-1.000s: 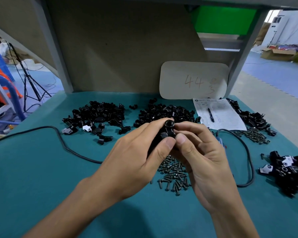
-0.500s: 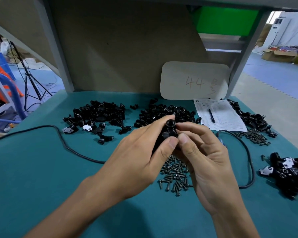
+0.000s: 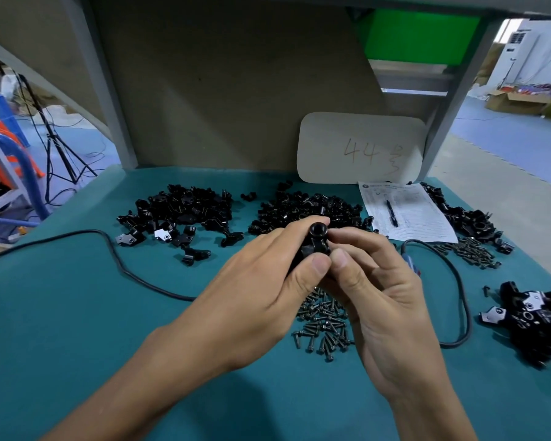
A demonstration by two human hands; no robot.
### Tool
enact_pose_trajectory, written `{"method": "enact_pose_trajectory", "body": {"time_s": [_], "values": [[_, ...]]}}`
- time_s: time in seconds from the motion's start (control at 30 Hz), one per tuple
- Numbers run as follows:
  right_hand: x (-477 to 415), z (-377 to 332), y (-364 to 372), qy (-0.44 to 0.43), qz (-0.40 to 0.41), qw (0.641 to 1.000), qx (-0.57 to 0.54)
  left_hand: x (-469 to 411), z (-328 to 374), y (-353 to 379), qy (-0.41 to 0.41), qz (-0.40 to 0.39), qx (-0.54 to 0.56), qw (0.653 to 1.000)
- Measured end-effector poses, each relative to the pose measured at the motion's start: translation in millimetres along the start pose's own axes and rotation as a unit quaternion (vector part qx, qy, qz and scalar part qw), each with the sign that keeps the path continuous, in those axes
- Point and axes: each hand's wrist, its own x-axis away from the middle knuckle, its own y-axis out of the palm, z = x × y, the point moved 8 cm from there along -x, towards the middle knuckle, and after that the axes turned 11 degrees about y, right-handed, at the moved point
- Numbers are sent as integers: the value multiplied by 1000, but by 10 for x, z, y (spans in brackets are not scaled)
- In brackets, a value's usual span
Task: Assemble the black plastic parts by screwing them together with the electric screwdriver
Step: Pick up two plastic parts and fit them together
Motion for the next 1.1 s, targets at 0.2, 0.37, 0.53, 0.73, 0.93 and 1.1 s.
{"method": "enact_pose_trajectory", "body": {"time_s": [0.2, 0.37, 0.53, 0.73, 0.93, 1.1], "values": [[10, -17, -4, 2, -1, 1000, 3, -6, 33, 9, 0, 18, -40, 999], [10, -14, -28, 4, -2, 1000, 0, -22, 50, 29, 1, 11, -36, 999], [6, 16, -49, 12, -5, 1000, -5, -38, 42, 48, 6, 2, 3, 1000], [-9, 66, -62, 27, -11, 1000, -2, -35, 4, 75, 6, 0, 34, 999], [11, 136, -38, 34, -41, 998, -14, -39, -73, 66, 11, 6, 25, 1000], [-15, 227, -110, 45, -51, 998, 5, -11, -170, 109, 10, -2, 4, 1000]]}}
